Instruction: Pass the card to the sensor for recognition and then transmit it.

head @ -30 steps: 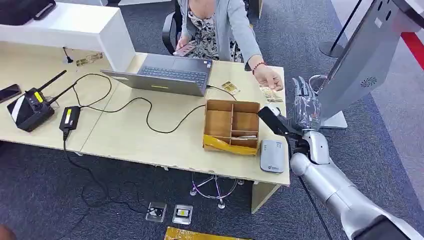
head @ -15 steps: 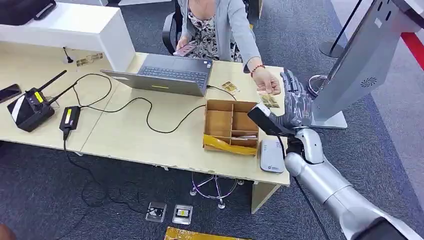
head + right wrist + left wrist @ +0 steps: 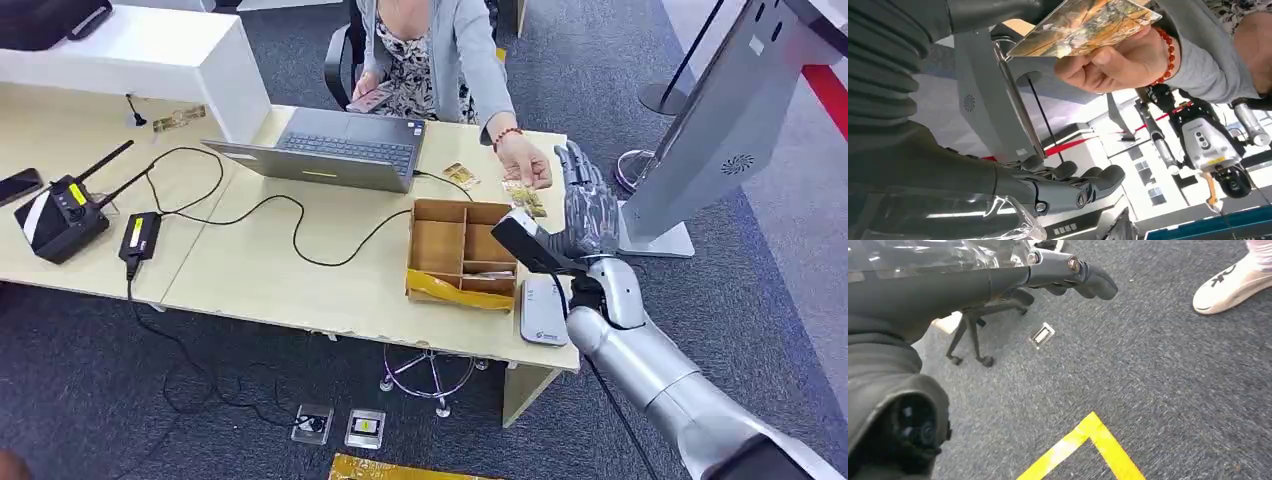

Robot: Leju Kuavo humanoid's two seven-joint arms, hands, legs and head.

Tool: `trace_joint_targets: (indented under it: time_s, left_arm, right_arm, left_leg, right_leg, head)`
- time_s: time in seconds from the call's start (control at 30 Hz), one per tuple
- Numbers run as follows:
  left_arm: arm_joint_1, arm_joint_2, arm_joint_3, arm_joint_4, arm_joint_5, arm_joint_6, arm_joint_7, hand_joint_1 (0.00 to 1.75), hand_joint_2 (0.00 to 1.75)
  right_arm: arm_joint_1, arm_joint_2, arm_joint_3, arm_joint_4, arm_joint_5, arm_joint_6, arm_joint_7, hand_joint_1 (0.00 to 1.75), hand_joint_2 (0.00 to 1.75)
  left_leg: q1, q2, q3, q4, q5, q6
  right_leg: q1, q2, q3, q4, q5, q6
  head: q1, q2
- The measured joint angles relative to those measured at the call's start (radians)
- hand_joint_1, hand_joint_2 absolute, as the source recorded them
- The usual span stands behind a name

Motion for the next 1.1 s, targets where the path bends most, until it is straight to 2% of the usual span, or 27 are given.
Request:
trace_joint_targets:
  time_s: [0.07,0.1,0.13,0.17,0.2,0.37,0.47,0.6,0.73,0.83,1.1]
  left_arm:
    - [0.000,0.002,0.000,0.000,-0.011,0.000,0.000,0.00,0.00]
    - [0.000,0.002,0.000,0.000,-0.019,0.000,0.000,0.00,0.00]
    - [0.000,0.003,0.000,0.000,-0.028,-0.001,0.000,0.00,0.00]
    - [0.000,0.003,0.000,0.000,-0.034,-0.002,0.000,0.00,0.00]
    - [0.000,0.003,0.000,0.000,-0.043,-0.002,0.000,0.00,0.00]
    - [0.000,0.005,0.000,0.000,-0.074,-0.003,0.000,0.00,0.00]
    - [0.000,0.010,0.000,0.000,-0.057,-0.017,-0.009,0.00,0.00]
    - [0.003,0.080,0.000,-0.005,0.000,-0.117,-0.029,0.00,0.00]
    - [0.005,0.141,0.000,-0.011,0.011,-0.151,-0.036,0.00,0.00]
    - [0.005,0.163,0.000,-0.014,0.011,-0.155,-0.036,0.00,0.00]
    - [0.006,0.185,0.000,-0.014,0.013,-0.161,-0.036,0.00,0.00]
  right_arm:
    - [0.000,0.000,0.004,0.000,0.000,-0.001,0.000,0.00,1.75]
    - [0.001,0.000,0.004,0.000,0.000,-0.002,0.000,0.44,1.75]
    - [0.001,0.000,0.004,0.000,-0.001,-0.002,0.000,0.44,1.75]
    - [0.001,0.000,0.005,0.000,-0.003,-0.003,0.000,1.69,1.75]
    - [0.001,0.000,0.005,0.000,-0.008,-0.003,-0.001,1.75,1.75]
    - [0.004,0.008,0.011,0.001,-0.018,-0.003,-0.009,1.75,1.75]
    - [0.007,0.009,0.020,0.001,-0.031,-0.006,-0.016,1.75,1.75]
    - [0.014,0.010,0.023,0.000,-0.056,-0.021,-0.039,1.75,1.75]
    - [0.018,0.010,0.023,0.000,-0.068,-0.025,-0.039,1.75,1.75]
    - [0.022,0.010,0.023,-0.002,-0.069,-0.025,-0.032,1.75,1.75]
    - [0.037,0.005,0.024,-0.035,-0.076,-0.026,0.000,1.75,1.75]
  left_leg:
    - [0.000,0.000,0.000,0.000,0.000,0.000]
    - [0.000,0.000,0.000,0.000,0.000,0.000]
    - [0.000,0.000,0.000,0.000,0.000,0.000]
    - [0.000,0.000,0.000,0.000,0.000,0.000]
    - [0.000,0.000,0.000,0.000,0.000,0.000]
    - [0.000,0.000,0.000,0.000,0.000,0.000]
    - [0.000,0.000,0.000,0.000,0.000,0.000]
    - [0.002,0.000,0.000,0.000,0.000,0.000]
    - [0.002,0.000,0.000,0.000,0.000,0.000]
    - [0.002,0.000,0.000,0.000,0.000,0.000]
    - [0.002,0.000,0.000,0.001,0.000,0.000]
  right_leg:
    - [0.000,0.000,0.000,0.000,0.000,0.000]
    - [0.000,0.000,0.000,0.000,0.000,0.000]
    - [0.000,0.000,0.000,0.000,0.000,0.000]
    - [0.000,0.000,0.000,0.000,0.000,0.000]
    - [0.000,0.000,0.000,0.000,0.000,0.000]
    - [0.000,0.000,0.000,0.000,0.000,0.000]
    - [0.000,0.000,0.000,0.000,0.000,0.000]
    - [0.002,0.000,0.000,0.000,0.000,0.000]
    - [0.002,0.000,0.000,0.000,0.000,0.000]
    - [0.002,0.000,0.000,0.000,0.000,0.000]
    - [0.002,0.000,0.000,-0.001,0.000,0.000]
  head:
    - [0.000,0.000]
    - [0.000,0.000]
    - [0.000,0.000]
    - [0.000,0.000]
    - [0.000,0.000]
    - [0.000,0.000]
    - [0.000,0.000]
    - [0.000,0.000]
    - [0.000,0.000]
    - [0.000,0.000]
    - [0.000,0.000]
